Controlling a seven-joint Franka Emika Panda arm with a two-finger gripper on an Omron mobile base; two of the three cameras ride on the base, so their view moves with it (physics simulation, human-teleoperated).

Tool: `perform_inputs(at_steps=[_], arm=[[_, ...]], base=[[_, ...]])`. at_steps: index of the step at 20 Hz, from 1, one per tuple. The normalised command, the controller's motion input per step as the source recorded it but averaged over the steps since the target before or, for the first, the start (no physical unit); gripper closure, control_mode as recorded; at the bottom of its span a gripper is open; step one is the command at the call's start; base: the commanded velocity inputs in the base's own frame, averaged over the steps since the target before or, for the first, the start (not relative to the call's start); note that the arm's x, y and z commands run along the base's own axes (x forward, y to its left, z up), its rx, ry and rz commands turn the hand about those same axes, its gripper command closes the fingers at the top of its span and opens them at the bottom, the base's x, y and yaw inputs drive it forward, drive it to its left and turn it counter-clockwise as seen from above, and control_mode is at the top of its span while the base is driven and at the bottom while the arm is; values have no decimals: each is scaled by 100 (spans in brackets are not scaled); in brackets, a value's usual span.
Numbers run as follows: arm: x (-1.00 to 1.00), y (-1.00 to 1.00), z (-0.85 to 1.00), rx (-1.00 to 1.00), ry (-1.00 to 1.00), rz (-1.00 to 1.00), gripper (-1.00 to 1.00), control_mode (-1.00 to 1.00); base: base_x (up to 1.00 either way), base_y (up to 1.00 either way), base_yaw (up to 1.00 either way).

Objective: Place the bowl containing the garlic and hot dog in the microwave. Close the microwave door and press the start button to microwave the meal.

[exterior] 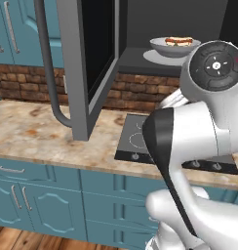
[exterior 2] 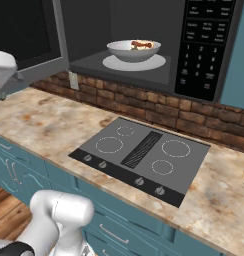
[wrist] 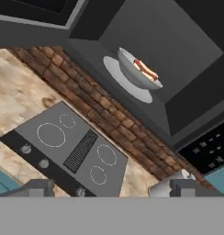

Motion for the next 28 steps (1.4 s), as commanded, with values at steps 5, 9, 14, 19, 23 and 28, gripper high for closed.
perform_inputs(at_steps=[5, 9, 14, 19, 23, 28], arm=[[-82, 26, -10, -30, -21, 5, -100, -100], [-61, 60, 2, -31, -20, 4, -100, -100], [-72, 53, 10, -30, -28, 2, -100, -100], [-42, 67, 9, -25, -26, 0, -100, -100], [-21, 95, 8, -23, -18, 0, -100, -100], [-4, 91, 0, -25, -3, 0, -100, -100]], base=[[0, 0, 0], [0, 0, 0], [0, 0, 0], [0, 0, 0], [0, 0, 0], [0, 0, 0]])
